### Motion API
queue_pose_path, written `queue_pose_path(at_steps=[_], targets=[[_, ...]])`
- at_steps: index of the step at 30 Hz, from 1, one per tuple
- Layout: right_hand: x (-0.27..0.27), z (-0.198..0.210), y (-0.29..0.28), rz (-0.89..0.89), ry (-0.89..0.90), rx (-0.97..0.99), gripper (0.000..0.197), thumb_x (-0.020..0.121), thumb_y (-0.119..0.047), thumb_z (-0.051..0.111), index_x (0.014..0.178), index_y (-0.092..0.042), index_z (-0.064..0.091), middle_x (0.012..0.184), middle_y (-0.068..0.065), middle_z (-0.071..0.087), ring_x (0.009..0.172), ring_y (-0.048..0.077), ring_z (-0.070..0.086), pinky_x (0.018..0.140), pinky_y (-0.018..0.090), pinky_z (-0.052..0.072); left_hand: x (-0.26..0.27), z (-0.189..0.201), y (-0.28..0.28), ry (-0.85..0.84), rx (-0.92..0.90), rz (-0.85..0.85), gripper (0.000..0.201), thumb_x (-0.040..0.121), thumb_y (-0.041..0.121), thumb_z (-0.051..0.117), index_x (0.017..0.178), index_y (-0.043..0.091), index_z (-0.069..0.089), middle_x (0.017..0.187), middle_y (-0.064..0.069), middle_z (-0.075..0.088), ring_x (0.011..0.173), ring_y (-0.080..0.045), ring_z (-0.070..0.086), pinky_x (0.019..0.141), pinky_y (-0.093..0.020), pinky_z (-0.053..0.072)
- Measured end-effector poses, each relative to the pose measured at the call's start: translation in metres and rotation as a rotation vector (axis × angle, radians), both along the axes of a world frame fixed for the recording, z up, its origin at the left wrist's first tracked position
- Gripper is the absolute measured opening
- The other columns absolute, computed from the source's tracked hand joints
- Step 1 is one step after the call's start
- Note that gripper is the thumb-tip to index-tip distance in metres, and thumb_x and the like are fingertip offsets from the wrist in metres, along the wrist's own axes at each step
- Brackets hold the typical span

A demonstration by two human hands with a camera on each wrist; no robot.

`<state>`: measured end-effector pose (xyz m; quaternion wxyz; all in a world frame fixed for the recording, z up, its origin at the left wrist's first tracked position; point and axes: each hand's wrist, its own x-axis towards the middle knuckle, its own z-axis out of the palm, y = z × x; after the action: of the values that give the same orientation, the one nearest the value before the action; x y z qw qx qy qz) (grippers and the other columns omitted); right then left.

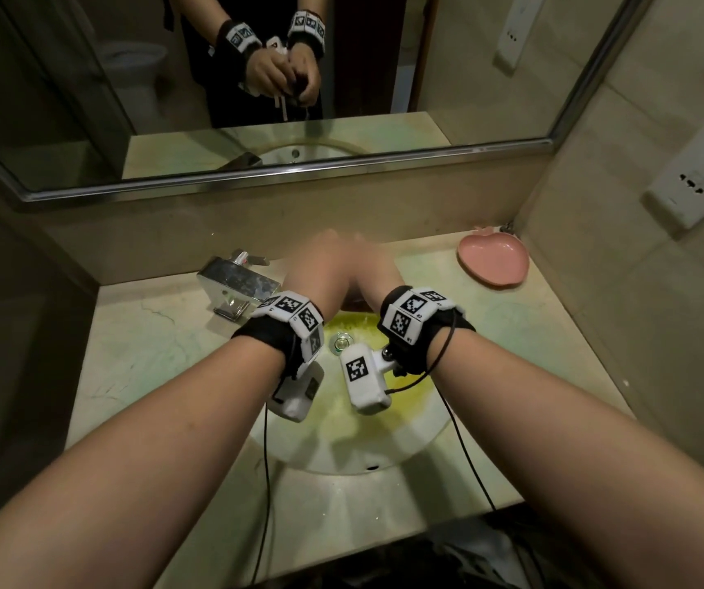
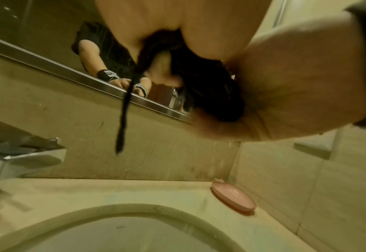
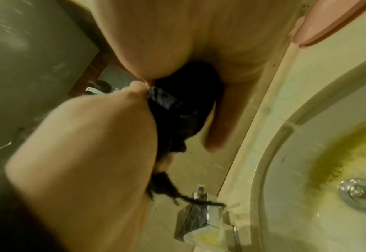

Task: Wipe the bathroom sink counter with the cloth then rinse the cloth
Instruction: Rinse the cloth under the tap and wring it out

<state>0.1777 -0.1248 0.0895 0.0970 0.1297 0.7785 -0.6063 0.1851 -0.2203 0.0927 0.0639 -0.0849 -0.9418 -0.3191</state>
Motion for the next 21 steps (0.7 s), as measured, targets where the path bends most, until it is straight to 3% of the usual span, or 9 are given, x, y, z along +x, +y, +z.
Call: queue_pose_path(at_steps=[4,6,8,10,12,14,16,18,21], targets=[[0.002,0.016,0.005,-0.021,-0.130,-0.435,0.035,0.100,-0.044,0.037,0.118,-0.017,0.052,0.100,0.010,0.060,0.077,0.021,0.060,0.044,0.024,0.049,-0.004,0.008,0.003,0.017,0.158,-0.001,0.024,0.100,0.020,0.038,0.114,0.006,0.052,0.116,-0.012,0.054,0.105,-0.031,0.051,0.085,-0.029,0.034],[-0.001,0.024,0.009,-0.059,-0.064,-0.487,0.025,0.099,-0.034,0.046,0.113,-0.015,0.054,0.104,0.012,0.059,0.083,0.022,0.059,0.049,0.027,0.052,-0.002,0.017,0.005,-0.056,0.291,0.014,0.034,0.101,0.026,0.038,0.133,0.015,0.044,0.127,-0.010,0.054,0.116,-0.028,0.049,0.090,-0.025,0.032],[-0.007,0.027,0.009,-0.102,0.046,-0.432,0.013,0.096,-0.023,0.052,0.101,-0.013,0.058,0.102,0.015,0.059,0.087,0.028,0.059,0.065,0.038,0.056,-0.005,0.026,0.006,-0.187,0.519,0.057,0.051,0.101,0.036,0.038,0.149,0.026,0.023,0.140,-0.008,0.046,0.126,-0.023,0.045,0.097,-0.024,0.031],[-0.010,0.030,0.009,-0.114,0.156,-0.332,0.010,0.094,-0.016,0.055,0.085,-0.017,0.059,0.095,0.014,0.060,0.089,0.029,0.059,0.080,0.047,0.053,-0.009,0.033,0.006,-0.314,0.716,0.137,0.053,0.098,0.047,0.038,0.147,0.028,0.026,0.140,-0.006,0.047,0.126,-0.024,0.047,0.103,-0.030,0.034],[-0.012,0.031,0.009,-0.084,0.238,-0.229,0.016,0.090,-0.012,0.058,0.078,-0.022,0.059,0.088,0.009,0.061,0.089,0.028,0.059,0.086,0.050,0.051,-0.011,0.038,0.002,-0.491,0.860,0.179,0.045,0.096,0.057,0.034,0.127,0.027,0.047,0.126,-0.007,0.057,0.113,-0.027,0.057,0.093,-0.040,0.046],[-0.011,0.034,0.010,-0.031,0.290,-0.183,0.020,0.088,-0.008,0.058,0.075,-0.024,0.058,0.080,0.002,0.059,0.084,0.024,0.057,0.084,0.046,0.050,-0.010,0.039,-0.004,-0.737,0.948,0.147,0.055,0.092,0.067,0.028,0.119,0.026,0.054,0.116,-0.007,0.061,0.102,-0.029,0.060,0.084,-0.044,0.051],[-0.009,0.036,0.012,0.027,0.332,-0.120,0.025,0.088,-0.004,0.058,0.073,-0.024,0.055,0.076,-0.002,0.054,0.079,0.019,0.052,0.078,0.035,0.045,-0.011,0.038,-0.012,-0.894,1.070,0.070,0.066,0.088,0.072,0.025,0.124,0.025,0.055,0.117,-0.008,0.062,0.107,-0.034,0.060,0.080,-0.046,0.054],[-0.006,0.035,0.015,0.078,0.376,-0.049,0.028,0.087,-0.003,0.058,0.071,-0.025,0.052,0.074,-0.004,0.051,0.076,0.015,0.048,0.074,0.027,0.040,-0.014,0.036,-0.016,-0.927,1.172,0.033,0.071,0.088,0.073,0.025,0.126,0.020,0.056,0.119,-0.012,0.063,0.110,-0.032,0.061,0.076,-0.043,0.056],[0.000,0.034,0.013,0.152,0.434,0.023,0.015,0.082,-0.017,0.058,0.071,-0.025,0.051,0.076,-0.001,0.051,0.073,0.012,0.047,0.069,0.024,0.037,-0.022,0.033,-0.010,-0.788,1.177,0.165,0.063,0.092,0.064,0.035,0.118,0.012,0.059,0.109,-0.014,0.066,0.095,-0.027,0.066,0.075,-0.040,0.056]])
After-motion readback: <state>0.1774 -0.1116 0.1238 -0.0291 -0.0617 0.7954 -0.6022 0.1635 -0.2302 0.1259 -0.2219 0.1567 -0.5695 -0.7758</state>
